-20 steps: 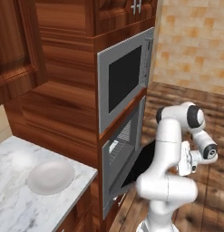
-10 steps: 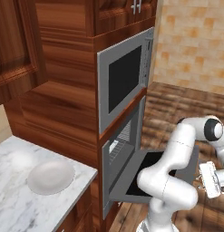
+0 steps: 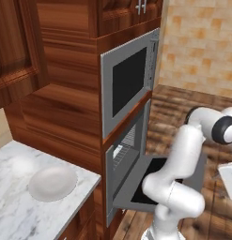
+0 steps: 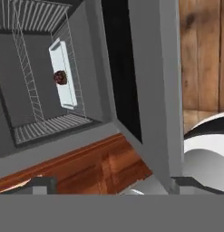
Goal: Take the baked cake out of the oven and place it on the plate for cooling. Then close the oven door.
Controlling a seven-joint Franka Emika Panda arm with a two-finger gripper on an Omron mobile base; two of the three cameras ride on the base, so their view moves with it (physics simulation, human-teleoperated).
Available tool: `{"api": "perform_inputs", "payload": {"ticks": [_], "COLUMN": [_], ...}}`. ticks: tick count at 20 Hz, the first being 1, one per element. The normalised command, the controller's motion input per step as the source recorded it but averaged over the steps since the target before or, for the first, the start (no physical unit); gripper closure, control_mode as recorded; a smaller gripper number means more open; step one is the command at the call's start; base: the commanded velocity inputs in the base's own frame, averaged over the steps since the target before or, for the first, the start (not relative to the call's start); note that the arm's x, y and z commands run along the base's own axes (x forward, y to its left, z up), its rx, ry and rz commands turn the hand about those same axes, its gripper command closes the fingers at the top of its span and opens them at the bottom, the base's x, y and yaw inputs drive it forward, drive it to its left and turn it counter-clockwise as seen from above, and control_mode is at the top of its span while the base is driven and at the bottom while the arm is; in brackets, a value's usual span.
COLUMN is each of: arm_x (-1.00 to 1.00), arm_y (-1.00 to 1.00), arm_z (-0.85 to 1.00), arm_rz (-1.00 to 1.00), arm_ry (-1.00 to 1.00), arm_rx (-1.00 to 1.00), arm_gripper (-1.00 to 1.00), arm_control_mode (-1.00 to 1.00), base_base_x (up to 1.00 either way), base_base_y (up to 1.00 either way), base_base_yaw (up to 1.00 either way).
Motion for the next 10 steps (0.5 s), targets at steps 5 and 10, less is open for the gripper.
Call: {"api": "perform_inputs", "payload": {"ticks": [5, 10], "arm_x": [0.96, 1.0], "arm_y": [0.98, 0.74], "arm_z": [0.43, 0.16], "arm_rz": [0.0, 0.0], "arm_ry": [-0.17, 0.12], "arm_rx": [-0.21, 0.02], "arm_gripper": [-1.0, -1.0], "arm_control_mode": [-1.0, -1.0], "base_base_x": [0.0, 0.0], "base_base_y": [0.0, 0.0], "base_base_yaw": [0.0, 0.0]}}
